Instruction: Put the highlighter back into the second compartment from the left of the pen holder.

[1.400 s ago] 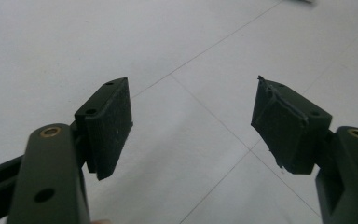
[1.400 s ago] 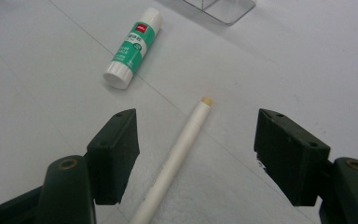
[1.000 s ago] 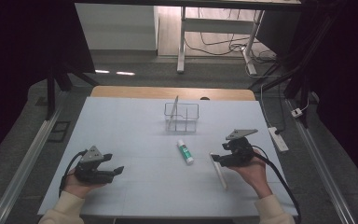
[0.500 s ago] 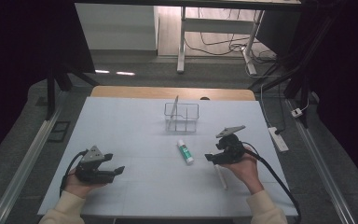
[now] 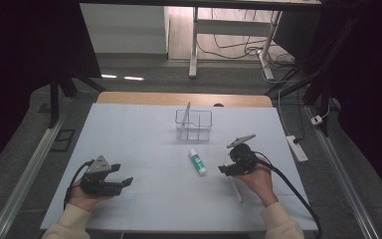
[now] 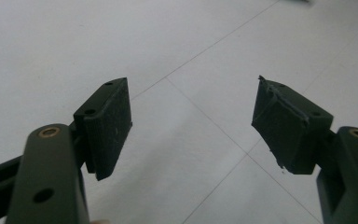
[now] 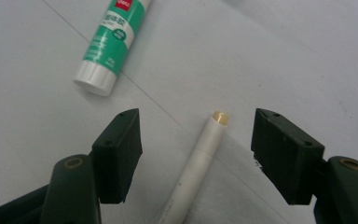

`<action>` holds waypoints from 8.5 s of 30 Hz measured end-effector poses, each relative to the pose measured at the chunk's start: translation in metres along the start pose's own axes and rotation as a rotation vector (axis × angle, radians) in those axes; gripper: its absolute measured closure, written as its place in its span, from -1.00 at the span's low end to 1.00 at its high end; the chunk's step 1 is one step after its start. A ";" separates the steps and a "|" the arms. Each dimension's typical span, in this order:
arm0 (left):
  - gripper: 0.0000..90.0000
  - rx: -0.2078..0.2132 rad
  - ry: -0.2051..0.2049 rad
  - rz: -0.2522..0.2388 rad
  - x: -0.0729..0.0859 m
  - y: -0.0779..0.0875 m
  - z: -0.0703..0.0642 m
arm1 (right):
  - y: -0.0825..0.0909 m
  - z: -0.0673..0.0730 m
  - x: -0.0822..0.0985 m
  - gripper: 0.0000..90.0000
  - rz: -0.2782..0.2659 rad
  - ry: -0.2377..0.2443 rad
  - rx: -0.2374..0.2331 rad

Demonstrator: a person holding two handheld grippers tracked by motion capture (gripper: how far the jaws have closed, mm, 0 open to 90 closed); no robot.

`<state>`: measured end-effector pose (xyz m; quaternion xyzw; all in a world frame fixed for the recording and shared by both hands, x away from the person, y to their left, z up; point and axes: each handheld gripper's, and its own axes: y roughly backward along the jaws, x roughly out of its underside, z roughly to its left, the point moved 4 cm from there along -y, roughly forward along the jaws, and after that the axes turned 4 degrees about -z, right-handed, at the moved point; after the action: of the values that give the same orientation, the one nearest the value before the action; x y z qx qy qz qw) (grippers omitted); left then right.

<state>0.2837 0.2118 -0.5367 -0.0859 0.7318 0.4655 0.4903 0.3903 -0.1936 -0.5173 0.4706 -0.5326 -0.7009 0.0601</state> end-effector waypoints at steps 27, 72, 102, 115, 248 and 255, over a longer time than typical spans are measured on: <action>-0.37 0.001 -0.005 0.011 0.002 -0.002 0.000 | -0.021 -0.006 0.005 0.61 0.106 -0.040 0.057; -0.37 0.016 0.025 -0.015 0.002 0.001 0.003 | 0.029 -0.013 -0.012 0.75 -0.097 -0.012 0.061; -0.37 0.030 0.028 -0.015 0.002 0.000 0.002 | 0.049 -0.018 -0.024 0.74 -0.298 -0.062 0.030; -0.37 0.028 0.028 -0.017 0.002 0.001 0.002 | 0.047 -0.016 -0.036 0.74 -0.385 -0.074 -0.003; -0.37 0.037 0.023 -0.015 0.002 -0.002 0.004 | 0.010 -0.025 -0.190 0.74 -0.694 -0.140 -0.001; -0.37 0.038 0.028 -0.017 0.002 -0.002 0.005 | 0.005 -0.027 -0.197 0.74 -0.707 -0.148 0.008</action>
<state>0.2867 0.2155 -0.5399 -0.0894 0.7466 0.4462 0.4853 0.5158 -0.0989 -0.3963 0.5737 -0.3428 -0.7085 -0.2266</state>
